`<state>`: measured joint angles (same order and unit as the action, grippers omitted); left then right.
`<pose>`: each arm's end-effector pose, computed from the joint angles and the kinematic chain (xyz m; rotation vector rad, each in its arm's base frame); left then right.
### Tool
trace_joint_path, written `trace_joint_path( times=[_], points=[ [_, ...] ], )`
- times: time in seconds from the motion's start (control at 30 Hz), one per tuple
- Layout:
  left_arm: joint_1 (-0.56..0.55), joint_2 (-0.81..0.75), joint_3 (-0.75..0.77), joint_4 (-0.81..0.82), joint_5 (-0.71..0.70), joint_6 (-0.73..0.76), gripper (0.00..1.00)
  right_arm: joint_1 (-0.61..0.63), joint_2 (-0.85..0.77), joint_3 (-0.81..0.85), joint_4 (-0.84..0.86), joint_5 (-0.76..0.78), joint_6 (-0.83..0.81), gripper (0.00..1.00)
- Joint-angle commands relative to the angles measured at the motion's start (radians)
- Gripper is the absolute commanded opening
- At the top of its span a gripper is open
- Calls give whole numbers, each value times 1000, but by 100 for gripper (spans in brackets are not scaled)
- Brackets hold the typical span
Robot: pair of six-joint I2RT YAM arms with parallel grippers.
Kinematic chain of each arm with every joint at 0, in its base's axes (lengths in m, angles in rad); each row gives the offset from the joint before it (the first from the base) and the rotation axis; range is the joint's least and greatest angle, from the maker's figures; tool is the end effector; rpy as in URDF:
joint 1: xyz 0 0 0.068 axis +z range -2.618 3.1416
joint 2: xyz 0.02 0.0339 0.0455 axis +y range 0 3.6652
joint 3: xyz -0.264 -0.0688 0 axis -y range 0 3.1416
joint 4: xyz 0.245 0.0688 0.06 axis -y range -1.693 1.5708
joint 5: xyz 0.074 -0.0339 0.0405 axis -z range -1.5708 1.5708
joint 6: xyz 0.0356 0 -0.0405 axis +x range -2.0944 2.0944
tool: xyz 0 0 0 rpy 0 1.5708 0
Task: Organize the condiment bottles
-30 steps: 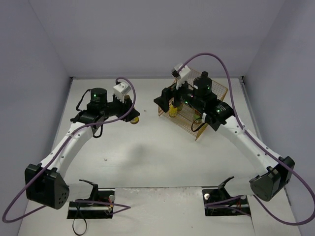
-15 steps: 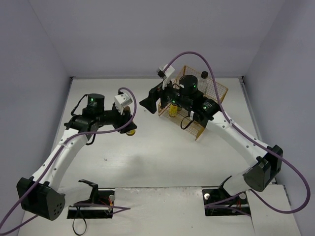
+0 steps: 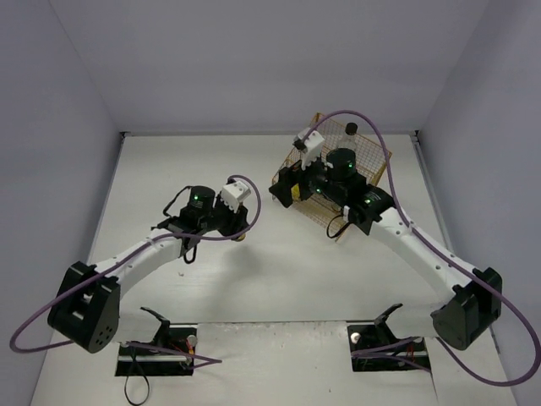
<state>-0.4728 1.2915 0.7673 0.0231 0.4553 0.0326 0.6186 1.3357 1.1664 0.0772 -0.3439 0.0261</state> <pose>0.2442 -0.1425 0.2457 0.7963 1.9423 -0.7392 0.2514 0.1937 0.3782 -0.7515 1.5427 0.7688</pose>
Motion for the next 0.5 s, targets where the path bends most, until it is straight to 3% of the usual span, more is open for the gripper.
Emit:
trace_joint_path(
  times=[0.0, 0.27, 0.47],
  points=[
    [-53, 53, 36, 345, -119, -65, 0, -43, -131, -23, 36, 55, -3, 85],
    [-138, 256, 27, 599, -279, -126, 0, -86, -257, -82, -68, 132, -15, 88],
    [-170, 325, 18, 705, -336, -161, 14, -91, -308, -93, -132, 177, -15, 88]
  ],
)
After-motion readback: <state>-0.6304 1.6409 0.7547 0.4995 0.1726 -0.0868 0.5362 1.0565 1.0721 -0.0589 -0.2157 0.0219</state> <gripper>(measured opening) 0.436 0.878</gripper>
